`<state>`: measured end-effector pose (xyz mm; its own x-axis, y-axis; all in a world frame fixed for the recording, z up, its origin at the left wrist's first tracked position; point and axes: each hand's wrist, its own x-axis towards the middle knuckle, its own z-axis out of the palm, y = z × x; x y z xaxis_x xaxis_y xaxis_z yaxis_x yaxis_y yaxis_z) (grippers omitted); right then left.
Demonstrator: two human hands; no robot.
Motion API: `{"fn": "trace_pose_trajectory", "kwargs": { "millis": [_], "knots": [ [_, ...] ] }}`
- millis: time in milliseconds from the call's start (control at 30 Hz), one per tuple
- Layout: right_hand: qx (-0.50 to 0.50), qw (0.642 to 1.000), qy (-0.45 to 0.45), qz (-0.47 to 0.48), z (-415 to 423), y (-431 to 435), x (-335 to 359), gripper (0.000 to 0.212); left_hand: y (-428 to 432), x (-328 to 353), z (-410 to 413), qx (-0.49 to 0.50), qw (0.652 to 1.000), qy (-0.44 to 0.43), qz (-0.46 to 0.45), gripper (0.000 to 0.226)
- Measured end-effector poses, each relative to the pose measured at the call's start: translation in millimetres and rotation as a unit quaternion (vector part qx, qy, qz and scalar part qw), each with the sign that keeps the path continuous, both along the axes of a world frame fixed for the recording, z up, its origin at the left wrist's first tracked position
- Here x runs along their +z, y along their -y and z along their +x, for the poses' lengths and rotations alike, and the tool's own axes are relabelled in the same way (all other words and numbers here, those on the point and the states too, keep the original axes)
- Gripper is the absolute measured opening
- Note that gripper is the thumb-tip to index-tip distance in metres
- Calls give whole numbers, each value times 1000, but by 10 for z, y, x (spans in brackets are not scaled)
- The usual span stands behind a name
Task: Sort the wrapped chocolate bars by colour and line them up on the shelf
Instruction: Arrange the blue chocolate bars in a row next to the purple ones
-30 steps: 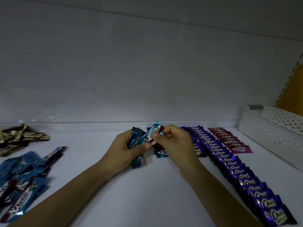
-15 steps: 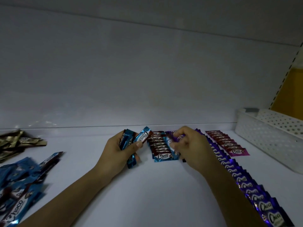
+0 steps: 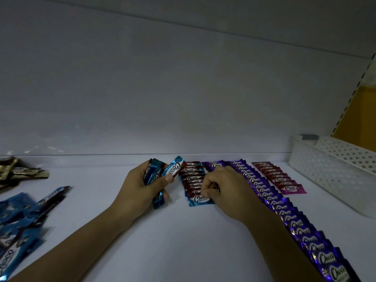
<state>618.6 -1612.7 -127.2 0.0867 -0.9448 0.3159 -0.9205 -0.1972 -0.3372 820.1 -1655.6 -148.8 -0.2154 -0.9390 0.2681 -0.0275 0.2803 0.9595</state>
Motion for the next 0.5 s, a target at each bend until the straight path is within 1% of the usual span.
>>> {"fn": "trace_pose_trajectory", "kwargs": {
  "millis": [67,167,200,233,267,300,367,433,500],
  "knots": [
    [1,1000,-8,1,4,23,-18,4,-3,0,-3,-1,1000,0,2,19],
    [1,999,-36,-3,9,31,-39,4,6,-6,-5,-1,1000,4,4,14],
    [-3,999,-31,-13,10,30,-43,4,4,-6,-4,-3,1000,3,5,14],
    [-4,1000,3,-29,16,27,-45,3,-2,-3,-4,-7,1000,-2,8,16],
    [-3,997,69,-39,45,18,-32,2,-12,6,-5,-9,1000,-7,10,19],
    [5,988,153,-37,96,5,-12,1,-23,18,-2,-11,1000,-11,10,24],
    [41,953,299,2,241,-23,36,3,-48,42,-3,-23,1000,-10,1,25],
    [66,922,381,20,372,-36,40,1,-71,55,-19,-61,998,-7,-23,13],
    [55,902,428,7,446,-45,35,9,-91,54,-34,-90,995,-7,-37,7]
  ]
}}
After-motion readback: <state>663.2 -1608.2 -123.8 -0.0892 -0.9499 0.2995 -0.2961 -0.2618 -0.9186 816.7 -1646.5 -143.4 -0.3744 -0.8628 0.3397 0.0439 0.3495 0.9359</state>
